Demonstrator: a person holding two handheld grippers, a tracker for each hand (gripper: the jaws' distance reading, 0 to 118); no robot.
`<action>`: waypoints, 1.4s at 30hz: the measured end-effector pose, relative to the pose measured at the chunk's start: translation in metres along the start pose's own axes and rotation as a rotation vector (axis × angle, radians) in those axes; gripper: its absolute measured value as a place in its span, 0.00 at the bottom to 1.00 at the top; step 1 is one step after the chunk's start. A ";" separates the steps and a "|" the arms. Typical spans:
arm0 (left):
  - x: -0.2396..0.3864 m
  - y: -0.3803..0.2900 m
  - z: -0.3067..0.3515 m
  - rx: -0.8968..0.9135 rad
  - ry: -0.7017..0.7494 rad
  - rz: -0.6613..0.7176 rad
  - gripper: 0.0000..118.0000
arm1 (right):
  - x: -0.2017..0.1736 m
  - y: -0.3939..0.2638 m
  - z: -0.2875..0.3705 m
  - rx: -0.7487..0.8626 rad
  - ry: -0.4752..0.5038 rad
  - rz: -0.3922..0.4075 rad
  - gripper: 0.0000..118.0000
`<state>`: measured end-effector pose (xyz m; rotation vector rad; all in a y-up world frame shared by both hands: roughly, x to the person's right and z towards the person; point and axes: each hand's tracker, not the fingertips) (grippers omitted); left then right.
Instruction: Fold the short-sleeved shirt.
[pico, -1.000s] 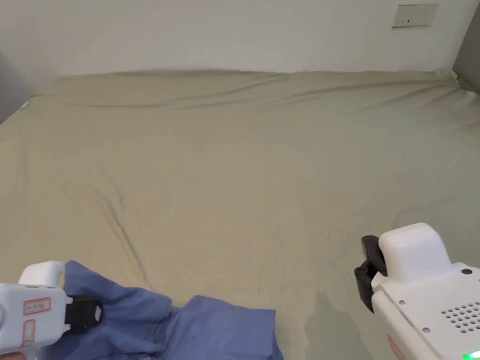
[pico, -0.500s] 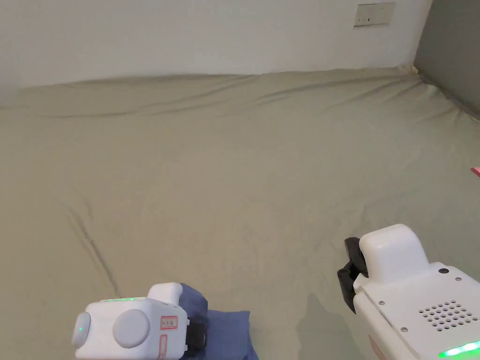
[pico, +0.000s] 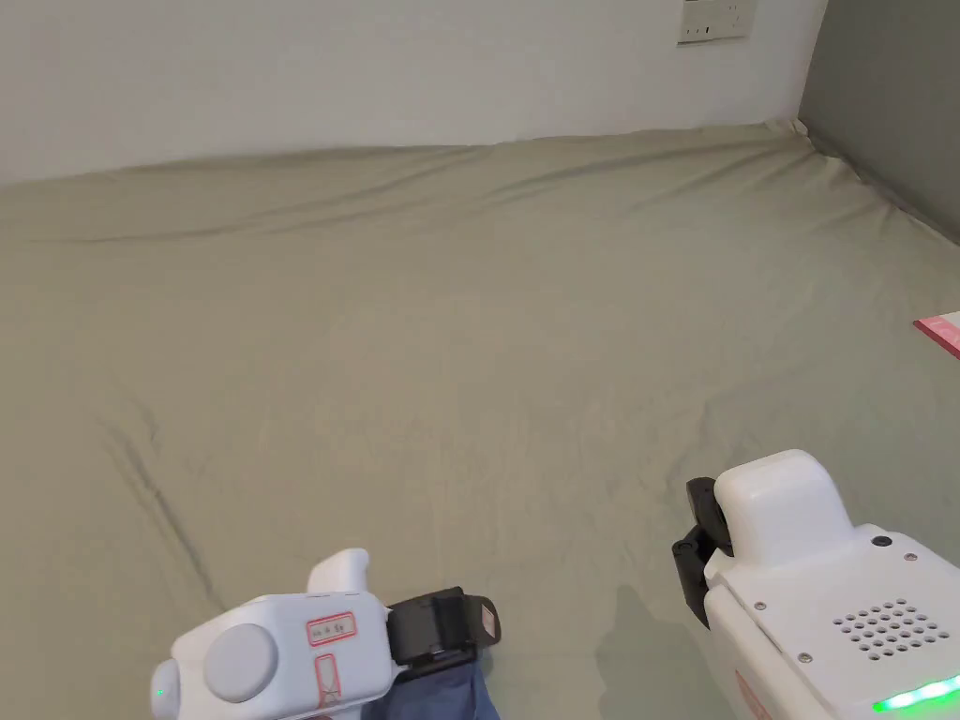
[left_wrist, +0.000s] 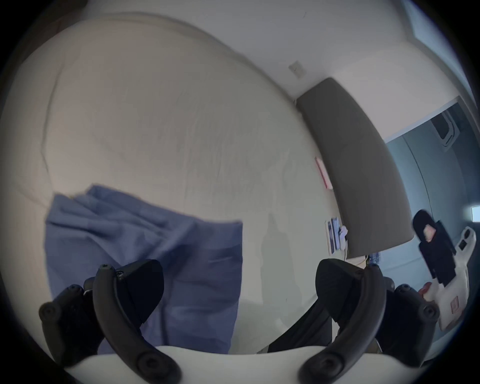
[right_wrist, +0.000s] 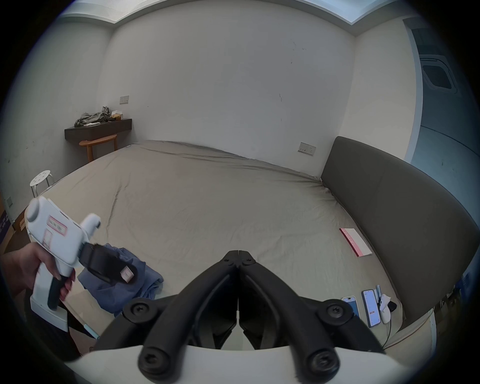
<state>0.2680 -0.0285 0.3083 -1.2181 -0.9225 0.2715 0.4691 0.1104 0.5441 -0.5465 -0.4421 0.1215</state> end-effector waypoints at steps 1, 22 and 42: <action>-0.001 0.002 0.007 0.036 0.009 -0.018 0.87 | 0.000 0.000 0.001 0.002 -0.002 -0.001 0.02; 0.047 -0.098 -0.078 0.123 0.548 -0.736 0.00 | -0.004 -0.005 0.013 -0.016 -0.011 0.029 0.02; 0.003 -0.091 0.034 0.252 0.212 -0.523 0.00 | -0.028 0.000 -0.020 -0.007 0.121 -0.019 0.02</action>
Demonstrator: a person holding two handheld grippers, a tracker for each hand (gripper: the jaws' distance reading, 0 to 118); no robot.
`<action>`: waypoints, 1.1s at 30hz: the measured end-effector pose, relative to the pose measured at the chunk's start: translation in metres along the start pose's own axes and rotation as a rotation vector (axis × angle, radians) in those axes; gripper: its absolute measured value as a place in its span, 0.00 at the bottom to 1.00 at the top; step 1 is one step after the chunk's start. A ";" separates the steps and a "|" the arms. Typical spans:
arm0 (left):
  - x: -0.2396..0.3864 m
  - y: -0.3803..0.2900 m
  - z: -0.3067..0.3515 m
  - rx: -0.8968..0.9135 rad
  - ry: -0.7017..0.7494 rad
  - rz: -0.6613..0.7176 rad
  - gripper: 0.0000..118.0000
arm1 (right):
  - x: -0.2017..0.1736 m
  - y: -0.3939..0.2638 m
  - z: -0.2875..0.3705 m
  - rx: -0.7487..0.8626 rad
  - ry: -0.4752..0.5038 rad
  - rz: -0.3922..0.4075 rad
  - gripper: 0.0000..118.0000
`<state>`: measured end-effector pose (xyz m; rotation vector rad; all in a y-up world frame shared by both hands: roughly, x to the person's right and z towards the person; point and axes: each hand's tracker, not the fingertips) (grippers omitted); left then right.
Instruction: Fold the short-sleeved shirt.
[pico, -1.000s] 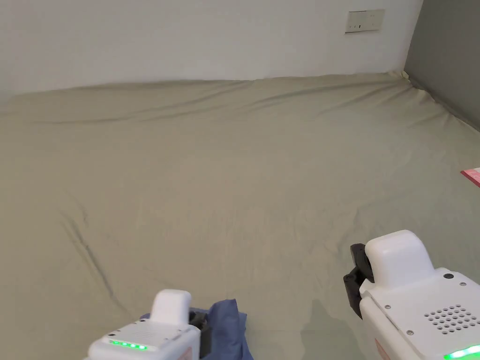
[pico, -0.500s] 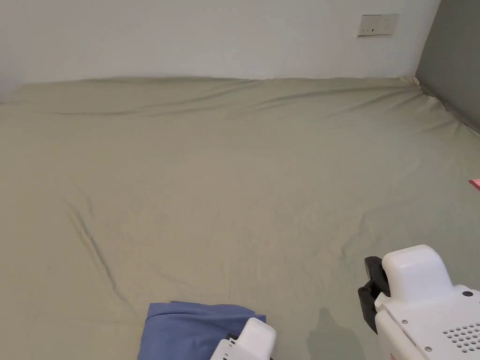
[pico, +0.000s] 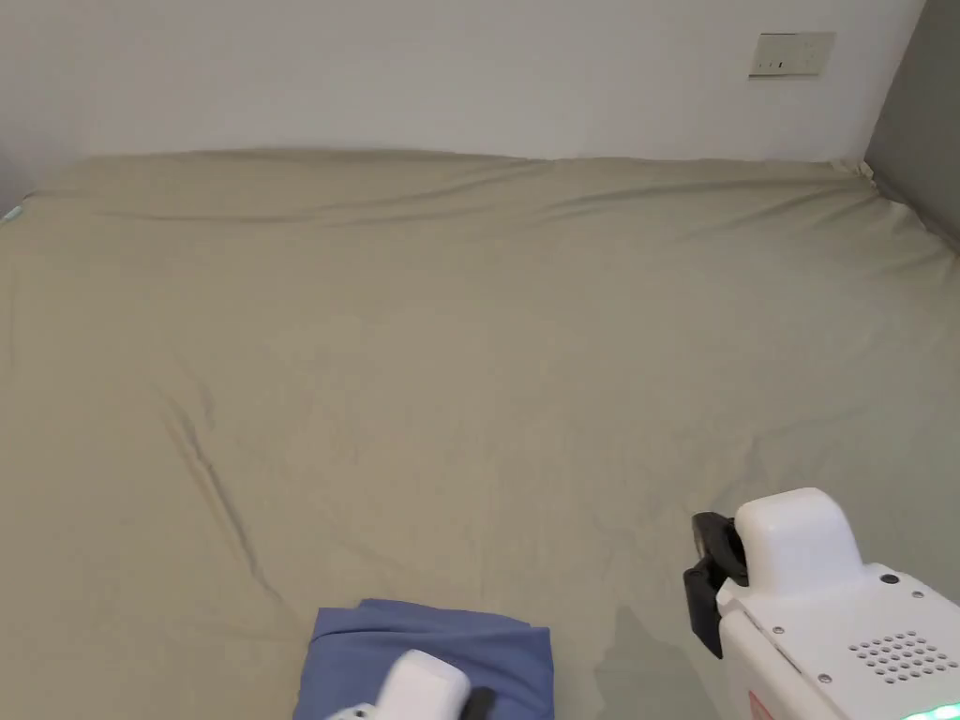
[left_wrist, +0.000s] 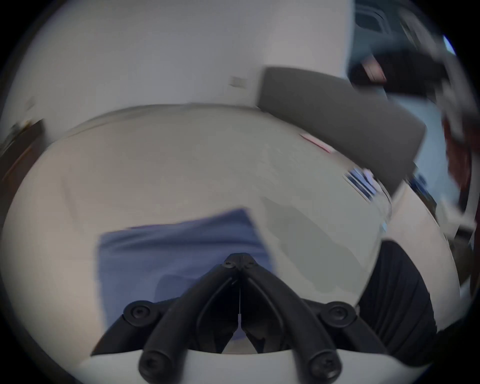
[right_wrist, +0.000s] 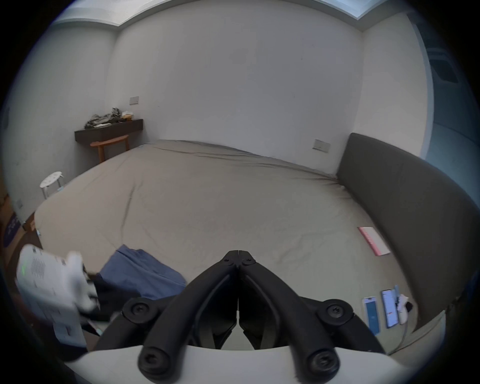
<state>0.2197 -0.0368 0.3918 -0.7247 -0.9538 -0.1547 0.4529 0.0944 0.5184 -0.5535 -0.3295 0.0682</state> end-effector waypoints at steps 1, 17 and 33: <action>-0.016 0.003 0.010 0.023 0.044 0.028 0.00 | -0.005 -0.002 -0.006 -0.009 0.037 -0.001 0.02; -0.148 -0.014 0.049 -0.031 0.112 0.336 0.57 | -0.098 -0.092 -0.151 -0.485 0.320 -0.056 0.01; -0.185 -0.040 -0.077 -0.282 -0.607 1.002 0.70 | -0.090 -0.101 -0.153 -0.460 0.386 -0.036 0.01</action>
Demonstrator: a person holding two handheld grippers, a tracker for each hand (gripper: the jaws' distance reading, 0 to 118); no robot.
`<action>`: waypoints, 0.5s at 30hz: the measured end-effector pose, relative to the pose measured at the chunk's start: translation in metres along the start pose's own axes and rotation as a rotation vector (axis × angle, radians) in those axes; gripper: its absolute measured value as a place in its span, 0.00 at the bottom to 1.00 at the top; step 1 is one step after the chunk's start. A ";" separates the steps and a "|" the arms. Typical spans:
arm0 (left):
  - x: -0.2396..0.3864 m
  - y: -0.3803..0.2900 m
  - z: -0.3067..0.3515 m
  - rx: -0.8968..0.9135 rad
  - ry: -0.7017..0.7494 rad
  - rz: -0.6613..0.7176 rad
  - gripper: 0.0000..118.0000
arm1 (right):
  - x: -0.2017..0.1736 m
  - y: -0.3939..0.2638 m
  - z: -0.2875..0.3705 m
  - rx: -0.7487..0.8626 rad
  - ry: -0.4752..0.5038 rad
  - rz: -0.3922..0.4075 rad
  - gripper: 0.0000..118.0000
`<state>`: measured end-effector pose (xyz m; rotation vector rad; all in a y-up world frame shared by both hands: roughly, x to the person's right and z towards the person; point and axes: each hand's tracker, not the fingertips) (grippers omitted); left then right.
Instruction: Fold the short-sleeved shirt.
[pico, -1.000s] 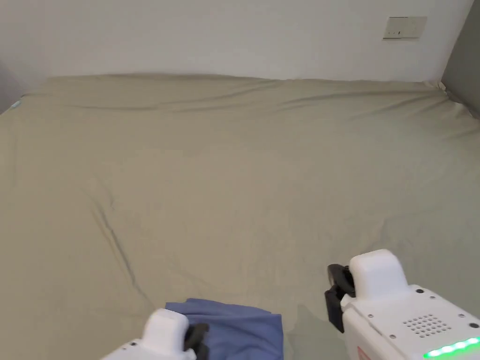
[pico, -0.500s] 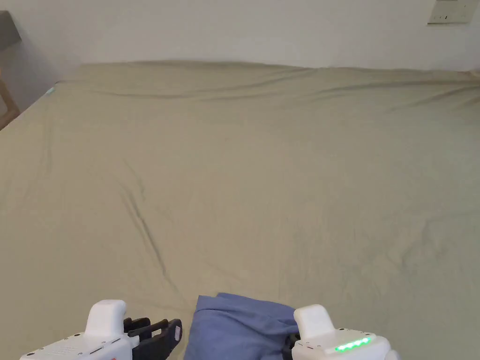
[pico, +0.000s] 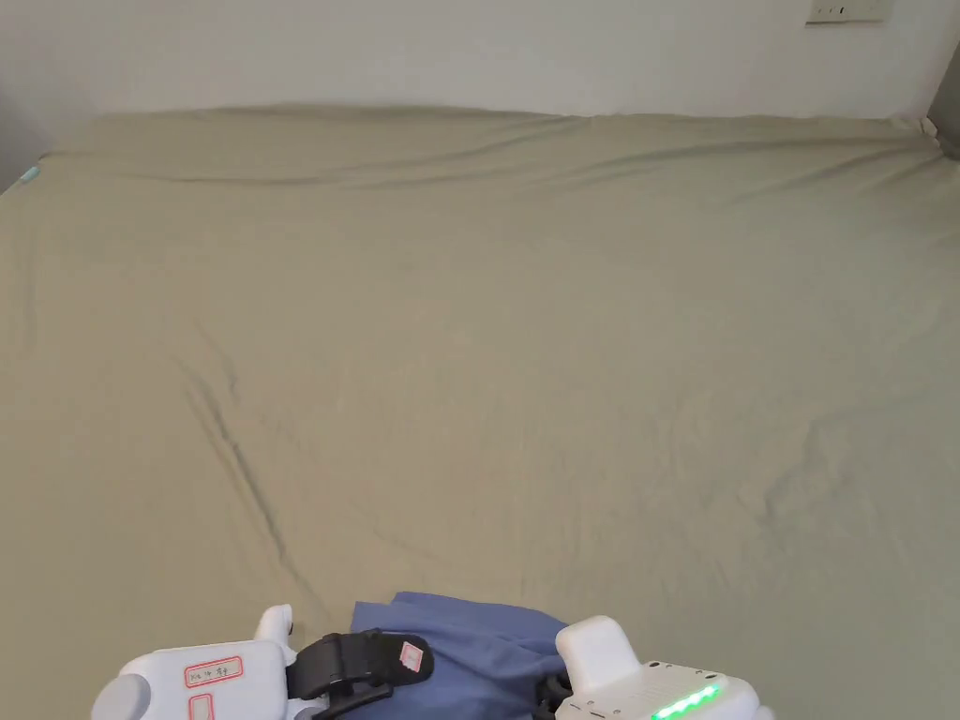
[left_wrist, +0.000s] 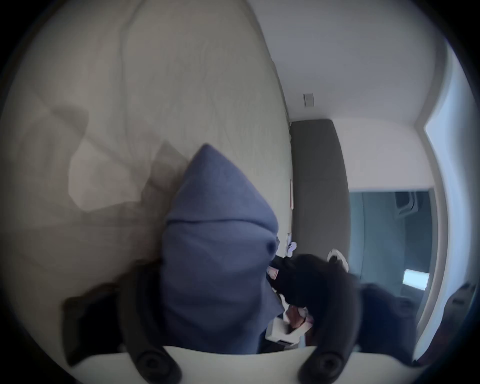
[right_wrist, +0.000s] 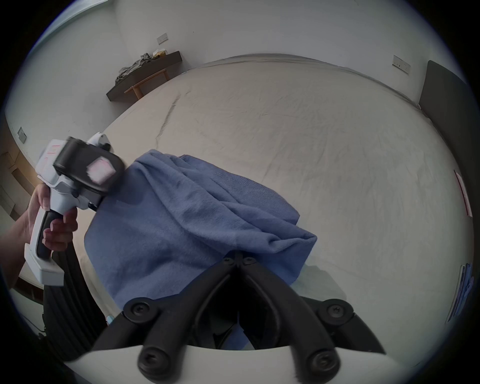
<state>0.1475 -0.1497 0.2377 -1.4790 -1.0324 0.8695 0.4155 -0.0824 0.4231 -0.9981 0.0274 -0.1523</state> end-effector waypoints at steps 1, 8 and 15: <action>-0.002 -0.001 -0.005 0.022 0.080 0.014 0.51 | 0.000 0.000 0.000 0.000 -0.001 0.000 0.01; 0.016 -0.012 -0.008 0.048 0.241 -0.140 0.23 | 0.005 0.006 0.012 0.001 0.011 -0.013 0.02; 0.069 -0.034 0.000 0.064 0.472 -0.465 0.23 | 0.001 0.047 0.104 0.304 -0.203 0.076 0.02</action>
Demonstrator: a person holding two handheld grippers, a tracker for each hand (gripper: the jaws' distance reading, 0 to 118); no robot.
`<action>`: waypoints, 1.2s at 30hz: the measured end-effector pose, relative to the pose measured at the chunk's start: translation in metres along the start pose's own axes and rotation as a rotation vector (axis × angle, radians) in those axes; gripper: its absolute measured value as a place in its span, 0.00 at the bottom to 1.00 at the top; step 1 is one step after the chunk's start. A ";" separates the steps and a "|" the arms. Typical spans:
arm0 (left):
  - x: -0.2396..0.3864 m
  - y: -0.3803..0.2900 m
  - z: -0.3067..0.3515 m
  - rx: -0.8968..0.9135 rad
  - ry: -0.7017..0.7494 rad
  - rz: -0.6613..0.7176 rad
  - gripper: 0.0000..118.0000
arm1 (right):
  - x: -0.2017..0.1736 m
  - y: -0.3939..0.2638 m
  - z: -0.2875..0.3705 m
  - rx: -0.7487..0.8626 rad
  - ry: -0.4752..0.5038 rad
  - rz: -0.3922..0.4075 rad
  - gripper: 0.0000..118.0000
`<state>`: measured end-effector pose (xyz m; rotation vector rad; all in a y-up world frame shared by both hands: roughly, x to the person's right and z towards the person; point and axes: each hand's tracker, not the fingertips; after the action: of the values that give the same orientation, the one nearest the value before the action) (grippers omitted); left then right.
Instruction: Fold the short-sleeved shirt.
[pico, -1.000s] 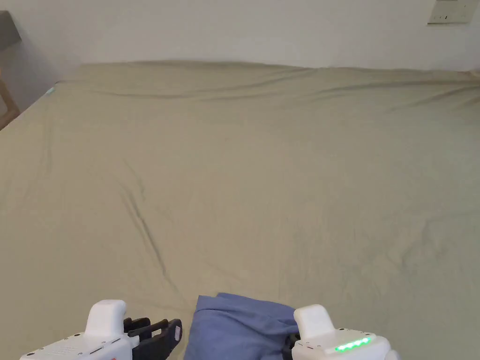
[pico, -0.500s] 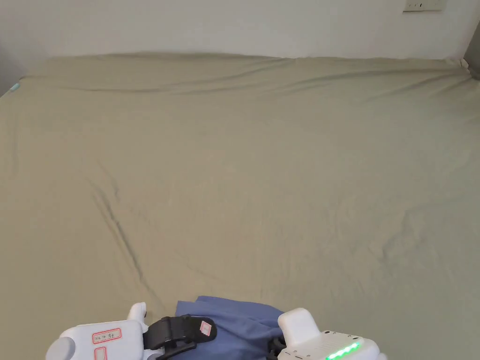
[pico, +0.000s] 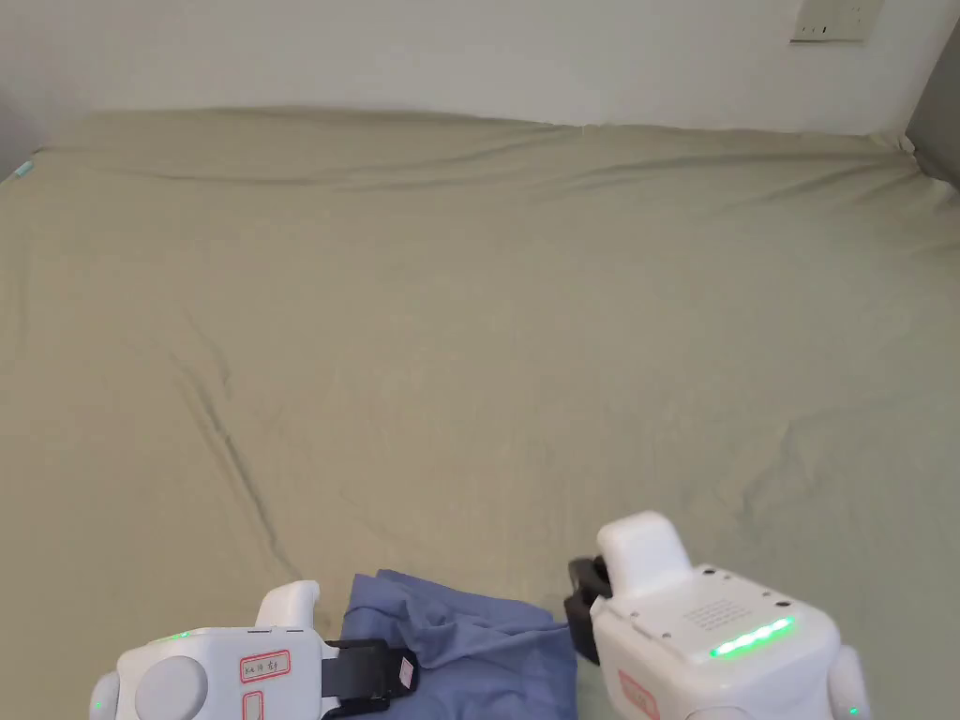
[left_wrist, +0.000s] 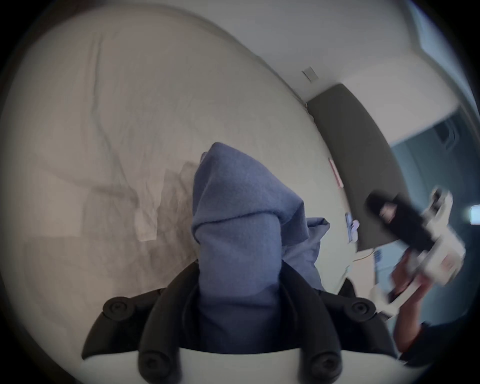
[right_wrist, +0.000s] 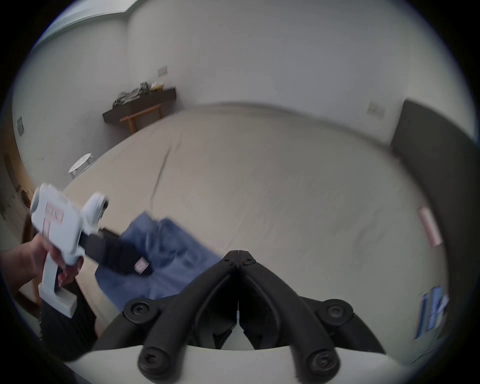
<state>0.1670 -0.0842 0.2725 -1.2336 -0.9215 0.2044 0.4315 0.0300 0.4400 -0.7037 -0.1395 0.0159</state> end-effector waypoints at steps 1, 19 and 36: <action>0.006 -0.001 0.005 0.014 0.028 -0.035 0.23 | 0.001 0.010 0.010 0.037 -0.035 0.017 0.02; -0.078 -0.021 0.131 0.166 0.637 -0.109 0.23 | -0.050 0.054 0.068 0.278 -0.209 0.070 0.02; -0.225 -0.010 0.233 0.124 1.026 -0.127 0.23 | -0.100 0.054 0.024 0.198 -0.167 0.111 0.02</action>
<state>-0.1420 -0.0545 0.1787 -0.9663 -0.0828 -0.4430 0.3310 0.0804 0.4112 -0.5110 -0.2555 0.1924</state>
